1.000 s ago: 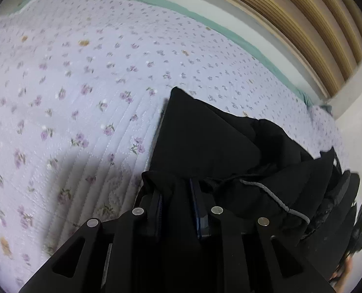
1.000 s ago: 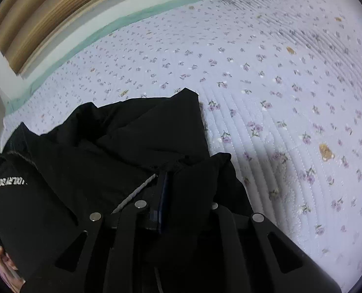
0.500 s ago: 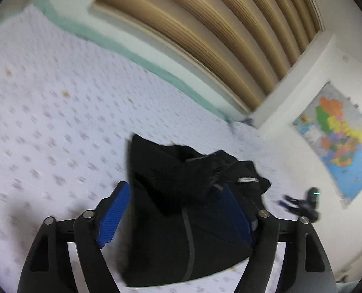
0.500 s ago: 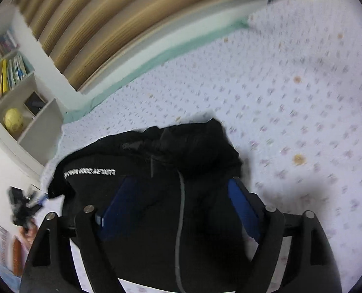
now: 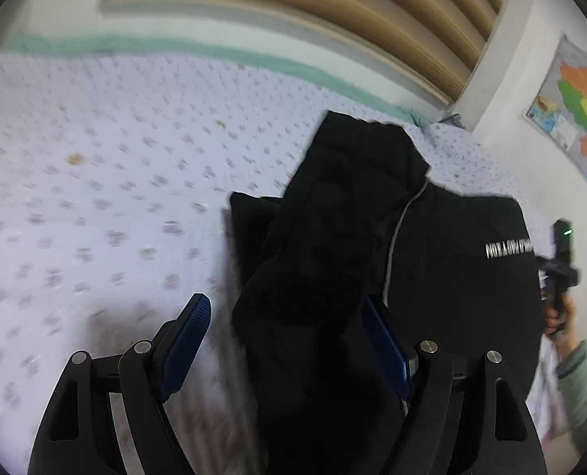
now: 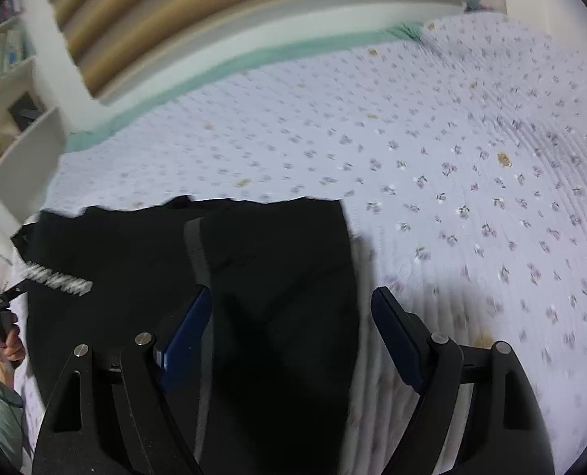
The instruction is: Fold large clothes
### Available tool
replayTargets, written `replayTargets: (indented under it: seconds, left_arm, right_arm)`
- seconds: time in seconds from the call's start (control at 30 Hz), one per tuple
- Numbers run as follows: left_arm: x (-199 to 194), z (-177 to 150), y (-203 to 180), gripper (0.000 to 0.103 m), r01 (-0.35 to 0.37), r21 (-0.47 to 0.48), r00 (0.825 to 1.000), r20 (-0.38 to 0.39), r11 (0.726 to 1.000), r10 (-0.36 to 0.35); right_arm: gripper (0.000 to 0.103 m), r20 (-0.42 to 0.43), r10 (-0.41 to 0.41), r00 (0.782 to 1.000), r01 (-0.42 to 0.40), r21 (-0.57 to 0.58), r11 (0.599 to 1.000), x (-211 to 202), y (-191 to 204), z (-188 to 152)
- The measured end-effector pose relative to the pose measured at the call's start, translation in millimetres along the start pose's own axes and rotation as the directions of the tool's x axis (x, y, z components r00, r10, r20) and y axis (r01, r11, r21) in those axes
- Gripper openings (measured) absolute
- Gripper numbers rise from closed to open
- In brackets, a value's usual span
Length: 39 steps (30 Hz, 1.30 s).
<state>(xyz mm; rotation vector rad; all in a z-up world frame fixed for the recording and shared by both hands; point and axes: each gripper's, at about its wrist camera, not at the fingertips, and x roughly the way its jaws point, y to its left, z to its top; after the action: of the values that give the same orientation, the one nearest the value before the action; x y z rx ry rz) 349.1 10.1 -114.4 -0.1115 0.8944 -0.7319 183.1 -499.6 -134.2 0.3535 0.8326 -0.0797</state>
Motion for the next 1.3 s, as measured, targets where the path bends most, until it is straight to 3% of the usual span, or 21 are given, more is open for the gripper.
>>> replayTargets:
  seconds: [0.07,0.1,0.13,0.17,0.2,0.23,0.33,0.47,0.6,0.63,0.7,0.8,0.87,0.97,1.03,1.07,1.13,1.23,1.3]
  left_arm:
    - [18.4,12.7,9.5,0.079,0.101,-0.068,0.994,-0.038,0.993,-0.104]
    - [24.1,16.3,13.8,0.079,0.136,-0.098,0.989,-0.042,0.986,-0.141]
    - [28.0,18.9,17.5,0.063,0.151,-0.126,0.987,-0.035,0.981,-0.156]
    - [29.3,19.8,18.1,0.046,0.157,-0.135,0.986,-0.035,0.978,-0.163]
    - [27.9,19.1,16.5,0.017,0.163,-0.131,0.985,-0.028,0.978,-0.168]
    - [20.3,17.2,10.9,0.013,0.142,-0.117,0.990,-0.009,0.983,-0.144]
    - [-13.0,16.9,-9.1,0.009,0.068,-0.084,0.995,0.079,0.994,-0.062]
    - [-63.0,41.1,-24.6,0.009,0.091,-0.108,0.977,0.203,0.990,-0.068]
    - [-66.2,60.7,-38.8,0.009,-0.028,-0.118,0.969,0.239,0.993,0.056]
    - [-57.2,63.0,-35.6,0.009,-0.058,-0.137,0.970,0.227,0.989,0.088]
    - [-34.7,61.1,-22.6,0.009,-0.087,-0.184,0.975,0.184,0.979,0.122]
    - [15.6,44.3,9.3,0.009,-0.135,-0.279,0.986,0.060,0.951,0.158]
    - [50.9,27.1,27.5,0.011,-0.128,-0.341,0.992,-0.026,0.932,0.126]
    - [60.9,17.6,35.6,0.015,-0.092,-0.362,0.996,-0.030,0.928,0.087]
    - [56.6,18.6,37.3,0.019,-0.062,-0.349,0.998,-0.019,0.935,0.059]
    - [55.7,18.0,40.4,0.019,-0.043,-0.344,0.999,-0.010,0.938,0.042]
    - [41.2,15.1,50.3,0.025,-0.007,-0.350,1.000,0.000,0.937,0.007]
    - [3.5,12.5,56.8,0.036,0.015,-0.355,0.998,0.064,0.935,0.008]
    - [-27.6,12.3,52.0,0.037,-0.008,-0.333,0.993,0.110,0.943,0.047]
  right_arm:
    - [0.085,-0.038,0.048,0.998,-0.046,0.036,0.998,16.4,-6.9,6.2]
    - [0.077,-0.050,0.085,0.995,-0.082,0.053,0.995,23.5,-9.2,8.2]
    - [0.048,-0.047,0.088,0.995,-0.085,0.053,0.995,26.4,-8.8,8.5]
    - [0.034,-0.040,0.051,0.998,-0.050,0.035,0.998,26.1,-5.4,7.5]
    - [0.025,-0.023,0.018,1.000,-0.018,0.011,1.000,23.3,-1.3,5.2]
    - [0.019,0.006,-0.003,1.000,0.003,-0.006,1.000,17.2,2.4,2.4]
    - [0.015,0.114,-0.078,0.990,0.085,-0.055,0.995,-13.5,16.0,-1.5]
    - [0.014,0.228,-0.143,0.963,0.158,-0.051,0.986,-59.0,34.8,20.3]
    - [0.014,0.313,-0.261,0.913,0.295,-0.065,0.953,-73.7,69.6,54.2]
    - [0.014,0.307,-0.279,0.910,0.310,-0.058,0.949,-68.0,73.2,62.8]
    - [0.014,0.264,-0.316,0.911,0.338,-0.039,0.940,-43.1,74.2,75.4]
    - [0.013,0.148,-0.380,0.913,0.389,-0.036,0.920,12.5,67.6,77.7]
    - [0.013,0.083,-0.404,0.911,0.408,-0.047,0.912,47.4,62.2,68.0]
    - [0.016,-0.018,-0.403,0.915,0.401,-0.073,0.913,93.2,54.8,42.3]
    - [0.023,-0.010,-0.418,0.908,0.416,-0.081,0.906,92.8,55.6,38.2]
    - [0.026,-0.004,-0.413,0.911,0.411,-0.081,0.908,88.1,56.7,38.4]
    - [0.041,0.005,-0.377,0.926,0.377,-0.062,0.924,78.2,53.2,38.2]
    - [0.053,0.081,-0.278,0.957,0.277,0.013,0.961,38.6,44.6,37.3]
    - [0.054,0.178,-0.190,0.965,0.188,0.026,0.982,-6.1,53.7,31.2]
